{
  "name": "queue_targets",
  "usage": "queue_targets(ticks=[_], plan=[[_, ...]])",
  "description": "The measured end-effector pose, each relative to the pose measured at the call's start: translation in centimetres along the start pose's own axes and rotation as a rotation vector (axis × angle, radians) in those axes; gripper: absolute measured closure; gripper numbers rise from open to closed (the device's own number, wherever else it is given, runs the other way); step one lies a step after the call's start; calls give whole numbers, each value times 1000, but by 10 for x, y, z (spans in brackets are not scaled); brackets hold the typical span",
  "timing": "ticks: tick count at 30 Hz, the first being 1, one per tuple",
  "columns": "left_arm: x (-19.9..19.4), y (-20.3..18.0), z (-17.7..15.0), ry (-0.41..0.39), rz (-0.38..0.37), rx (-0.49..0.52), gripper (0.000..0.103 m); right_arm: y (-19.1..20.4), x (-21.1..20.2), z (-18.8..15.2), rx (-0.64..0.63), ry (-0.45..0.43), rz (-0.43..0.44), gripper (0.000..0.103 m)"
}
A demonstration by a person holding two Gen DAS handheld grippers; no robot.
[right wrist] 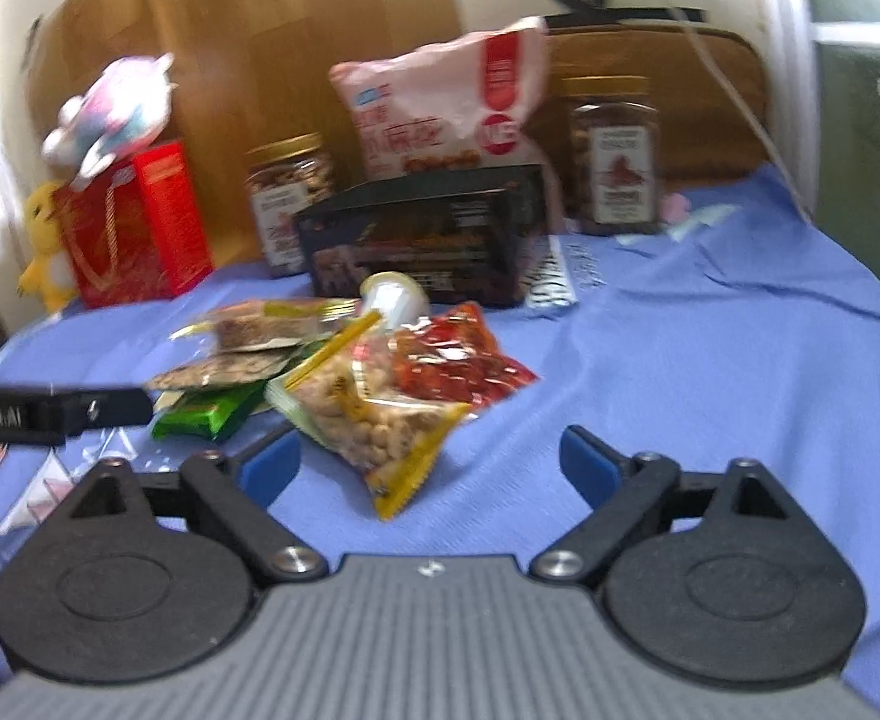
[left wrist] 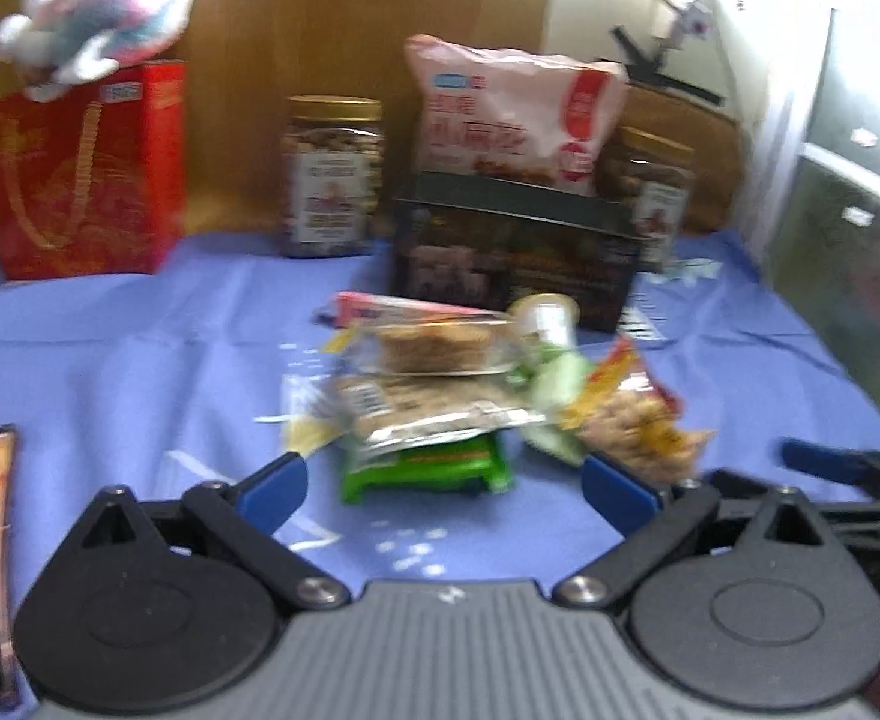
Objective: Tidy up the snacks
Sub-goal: 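Reach into the pile and close both grippers on the yellow peanut bag, then carry the peanut bag over the black tin box and open both grippers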
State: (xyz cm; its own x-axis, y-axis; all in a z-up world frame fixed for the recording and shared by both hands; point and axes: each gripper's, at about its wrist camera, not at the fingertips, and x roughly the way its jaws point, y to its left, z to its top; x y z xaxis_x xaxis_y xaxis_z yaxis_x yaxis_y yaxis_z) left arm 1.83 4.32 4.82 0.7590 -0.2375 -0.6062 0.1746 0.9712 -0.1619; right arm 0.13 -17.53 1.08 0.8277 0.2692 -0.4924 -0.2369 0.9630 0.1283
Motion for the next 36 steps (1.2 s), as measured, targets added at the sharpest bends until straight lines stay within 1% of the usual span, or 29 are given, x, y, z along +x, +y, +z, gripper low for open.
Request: queue_targets(ticks=[2, 4, 7, 10, 12, 13, 14, 15, 16, 17, 18, 21, 22, 23, 25, 28, 33, 36], plan=[[5, -5, 5, 17, -58, 1, 9, 4, 11, 2, -61, 25, 8, 16], [10, -14, 12, 5, -78, 27, 9, 6, 22, 3, -99, 57, 17, 19], [19, -33, 21, -29, -80, 111, 9, 2, 32, 4, -96, 88, 35, 20], [37, -55, 30, -34, -132, 203, 11, 0, 35, 1, -103, 95, 44, 22], [52, -66, 32, -7, -140, 248, 18, 1, 39, -1, -124, 100, 42, 29], [60, -70, 33, 9, -145, 263, 21, 1, 41, -3, -131, 107, 39, 31], [68, -73, 34, 22, -148, 274, 21, 1, 43, -4, -136, 110, 36, 33], [74, -75, 34, 31, -144, 281, 24, 1, 43, -6, -145, 98, 35, 34], [81, -77, 34, 53, -142, 287, 37, 2, 42, -7, -158, 90, 35, 34], [86, -77, 33, 88, -154, 285, 48, 3, 42, -8, -171, 81, 39, 37], [88, -78, 31, 95, -168, 277, 49, 3, 41, -9, -184, 76, 48, 44], [84, -83, 27, 93, -155, 287, 53, 3, 38, -12, -206, 60, 65, 57], [82, -83, 27, 98, -162, 278, 58, 2, 36, -12, -201, 56, 71, 60], [80, -83, 26, 113, -186, 257, 61, -1, 35, -12, -192, 56, 74, 62], [74, -88, 28, 112, -202, 242, 61, -8, 31, -12, -156, 51, 74, 65], [71, -102, 31, 98, -214, 266, 61, -18, 24, -12, -112, 34, 67, 67], [74, -131, 37, 80, -257, 295, 61, -38, 9, -12, -86, -14, 6, 67], [83, -150, 40, 86, -287, 301, 61, -55, 4, -13, -69, -25, -30, 68]])
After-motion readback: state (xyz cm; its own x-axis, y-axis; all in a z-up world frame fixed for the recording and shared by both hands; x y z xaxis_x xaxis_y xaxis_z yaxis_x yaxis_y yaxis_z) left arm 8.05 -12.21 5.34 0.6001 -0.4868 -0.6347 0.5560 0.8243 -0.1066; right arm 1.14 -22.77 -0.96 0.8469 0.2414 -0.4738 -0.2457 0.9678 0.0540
